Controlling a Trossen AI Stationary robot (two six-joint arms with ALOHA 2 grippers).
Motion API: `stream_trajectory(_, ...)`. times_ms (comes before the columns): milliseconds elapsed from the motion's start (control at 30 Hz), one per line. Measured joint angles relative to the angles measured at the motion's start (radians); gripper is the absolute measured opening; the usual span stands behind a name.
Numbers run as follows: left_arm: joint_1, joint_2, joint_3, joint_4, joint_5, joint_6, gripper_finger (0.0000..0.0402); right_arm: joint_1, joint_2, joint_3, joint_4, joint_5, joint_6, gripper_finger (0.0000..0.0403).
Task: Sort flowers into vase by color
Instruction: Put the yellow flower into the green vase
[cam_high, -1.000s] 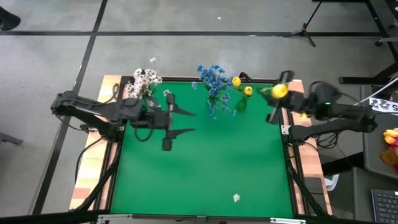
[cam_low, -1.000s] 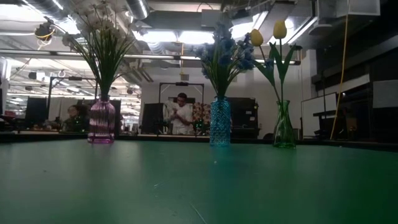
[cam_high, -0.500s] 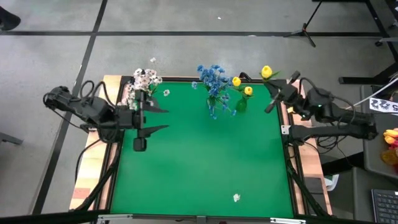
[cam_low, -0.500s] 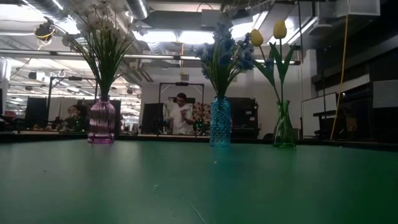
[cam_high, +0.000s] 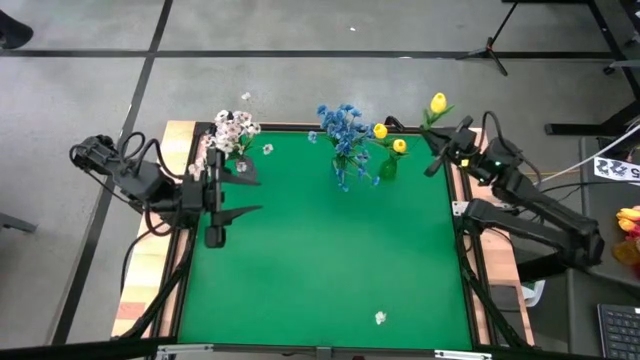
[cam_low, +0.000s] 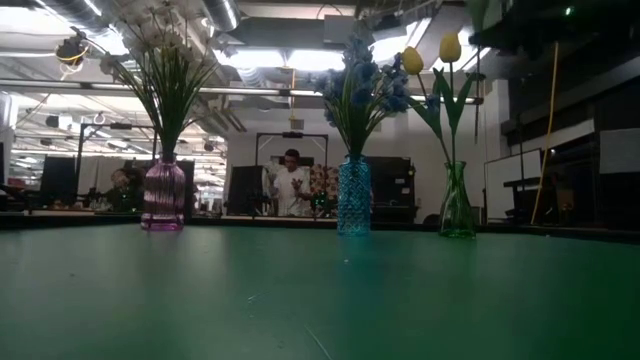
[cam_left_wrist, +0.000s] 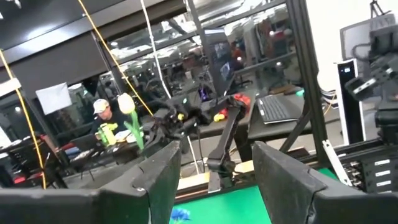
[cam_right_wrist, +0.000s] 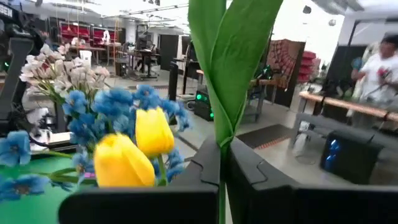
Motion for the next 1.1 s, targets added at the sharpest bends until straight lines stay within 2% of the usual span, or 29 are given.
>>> stream_trajectory(233, -0.009, -0.013, 0.000, -0.003, -0.010, 0.005, 0.0196, -0.120, 0.009, -0.167, 0.245, -0.175, 0.112, 0.0003)
stream_trajectory(333, -0.009, -0.018, 0.000, -0.002, -0.021, 0.005, 0.0196, -0.147, 0.015, -0.222, 0.343, -0.211, 0.147, 0.0003)
stream_trajectory(633, -0.009, -0.017, 0.000, -0.017, -0.022, 0.006, 0.0196, -0.154, 0.035, -0.242, 0.349, -0.223, 0.139, 0.0003)
stream_trajectory(1100, -0.009, -0.017, 0.000, -0.018, -0.022, 0.005, 0.0196, -0.154, 0.239, -0.242, 0.397, -0.205, 0.087, 0.0008)
